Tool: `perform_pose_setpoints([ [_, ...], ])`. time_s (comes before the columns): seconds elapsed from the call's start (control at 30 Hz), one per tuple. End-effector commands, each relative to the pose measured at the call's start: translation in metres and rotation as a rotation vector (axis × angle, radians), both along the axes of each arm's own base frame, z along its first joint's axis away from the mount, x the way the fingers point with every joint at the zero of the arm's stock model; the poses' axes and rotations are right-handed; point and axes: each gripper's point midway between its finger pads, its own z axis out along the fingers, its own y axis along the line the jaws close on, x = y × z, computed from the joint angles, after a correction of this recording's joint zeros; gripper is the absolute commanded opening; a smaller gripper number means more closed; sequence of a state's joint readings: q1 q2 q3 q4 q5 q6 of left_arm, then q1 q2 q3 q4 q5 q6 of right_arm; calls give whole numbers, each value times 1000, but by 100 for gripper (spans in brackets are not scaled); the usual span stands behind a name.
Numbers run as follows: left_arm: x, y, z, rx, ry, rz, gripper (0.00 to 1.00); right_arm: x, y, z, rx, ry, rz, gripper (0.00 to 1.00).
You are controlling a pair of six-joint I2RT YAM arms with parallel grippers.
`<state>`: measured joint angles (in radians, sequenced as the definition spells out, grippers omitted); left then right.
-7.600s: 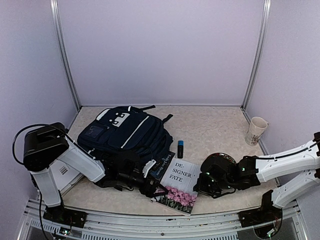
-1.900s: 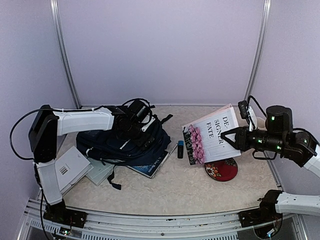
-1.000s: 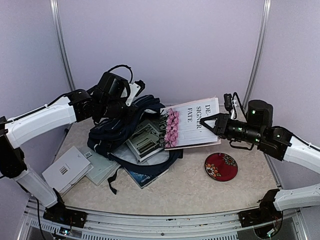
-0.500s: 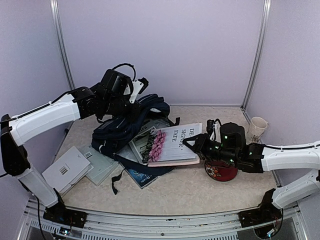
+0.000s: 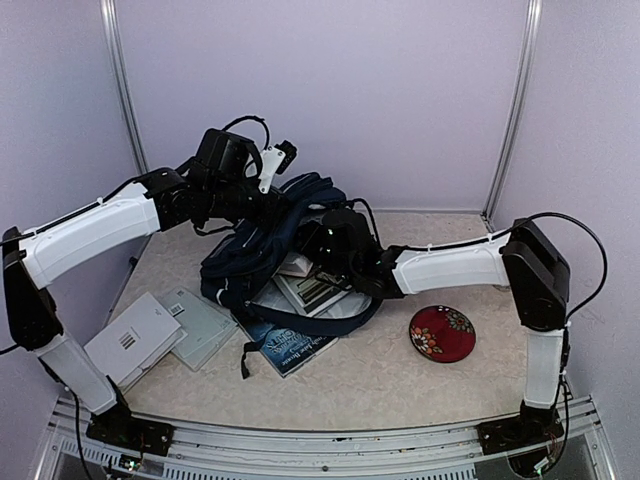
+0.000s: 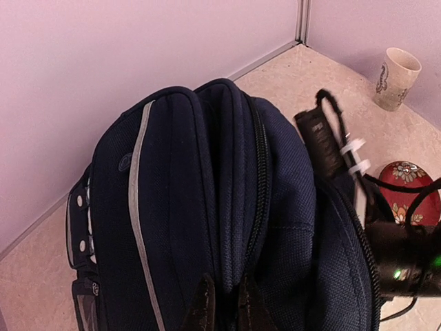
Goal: Pack the student bag
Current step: Place the book in the largest pocket of the bag, then place the largest pocket of the bag in the student bag.
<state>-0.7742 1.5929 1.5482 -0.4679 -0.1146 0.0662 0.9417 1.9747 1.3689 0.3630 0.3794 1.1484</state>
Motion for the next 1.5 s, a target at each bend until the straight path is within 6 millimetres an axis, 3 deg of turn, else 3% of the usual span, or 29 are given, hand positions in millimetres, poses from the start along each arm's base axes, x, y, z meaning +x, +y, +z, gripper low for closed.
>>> perform_pose_setpoints([
  [0.0, 13, -13, 65, -174, -157, -35, 0, -20, 27, 1, -207, -66, 100, 71],
  [0.1, 21, -3, 56, -167, -148, -4, 0, -36, 15, -1, -278, -79, 150, 98],
  [0.13, 23, 0, 55, -166, -146, 3, 0, -43, 11, -1, -294, -82, 171, 100],
  [0.43, 34, 20, 27, -92, -115, 77, 0, -89, -20, 37, -434, -158, 308, 100],
  [0.57, 35, 24, 16, -81, -94, 105, 0, -95, -18, 47, -482, -185, 361, 100],
  [0.7, 36, 23, 14, -81, -89, 106, 0, -100, -24, 42, -534, -166, 385, 100],
  [1.07, 25, 17, -5, -32, -98, 126, 0, -130, -78, 12, -608, -142, 408, 100],
  [1.47, 34, -3, 15, -21, -121, 118, 0, -132, -113, 20, -565, -141, 354, 100],
])
